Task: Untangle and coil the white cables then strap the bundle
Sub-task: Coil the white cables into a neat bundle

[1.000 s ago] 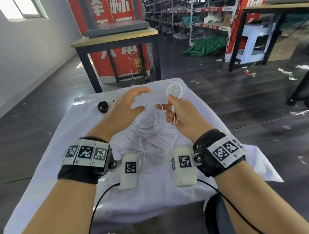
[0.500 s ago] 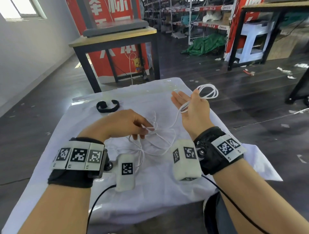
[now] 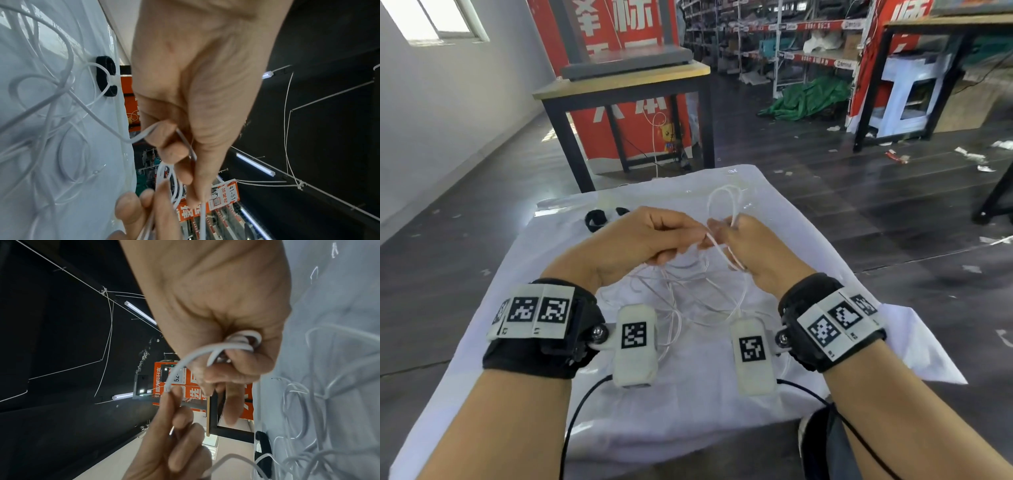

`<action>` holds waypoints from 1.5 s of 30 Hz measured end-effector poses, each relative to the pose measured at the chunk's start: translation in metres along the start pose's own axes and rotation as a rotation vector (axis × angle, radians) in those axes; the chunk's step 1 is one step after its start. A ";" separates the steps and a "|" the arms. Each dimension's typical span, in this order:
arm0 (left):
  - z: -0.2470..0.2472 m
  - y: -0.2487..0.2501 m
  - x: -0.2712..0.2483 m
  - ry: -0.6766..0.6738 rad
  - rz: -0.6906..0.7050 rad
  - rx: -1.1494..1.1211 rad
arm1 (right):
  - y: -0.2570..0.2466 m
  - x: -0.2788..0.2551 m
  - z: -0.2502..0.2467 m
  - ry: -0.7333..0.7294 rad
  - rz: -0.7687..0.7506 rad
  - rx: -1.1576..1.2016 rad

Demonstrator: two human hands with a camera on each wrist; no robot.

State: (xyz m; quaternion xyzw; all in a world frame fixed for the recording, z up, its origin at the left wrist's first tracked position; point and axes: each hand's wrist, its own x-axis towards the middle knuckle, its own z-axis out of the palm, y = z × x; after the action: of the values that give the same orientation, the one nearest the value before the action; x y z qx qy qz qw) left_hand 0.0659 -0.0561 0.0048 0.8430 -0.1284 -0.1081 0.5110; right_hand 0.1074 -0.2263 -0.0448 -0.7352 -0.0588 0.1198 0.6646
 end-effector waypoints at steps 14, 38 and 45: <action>-0.001 -0.017 0.018 0.477 0.052 0.183 | 0.000 -0.005 0.008 -0.391 0.157 0.116; -0.005 -0.025 0.015 0.237 -0.040 0.225 | -0.001 -0.014 0.011 -0.544 0.100 -0.124; -0.005 -0.017 0.010 0.174 -0.113 -0.116 | -0.006 -0.016 0.006 -0.570 0.116 -0.096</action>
State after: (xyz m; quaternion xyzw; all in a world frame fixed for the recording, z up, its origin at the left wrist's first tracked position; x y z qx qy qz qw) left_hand 0.0786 -0.0477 -0.0085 0.8242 -0.0296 -0.0705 0.5611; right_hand 0.0905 -0.2236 -0.0376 -0.7046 -0.2067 0.3564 0.5777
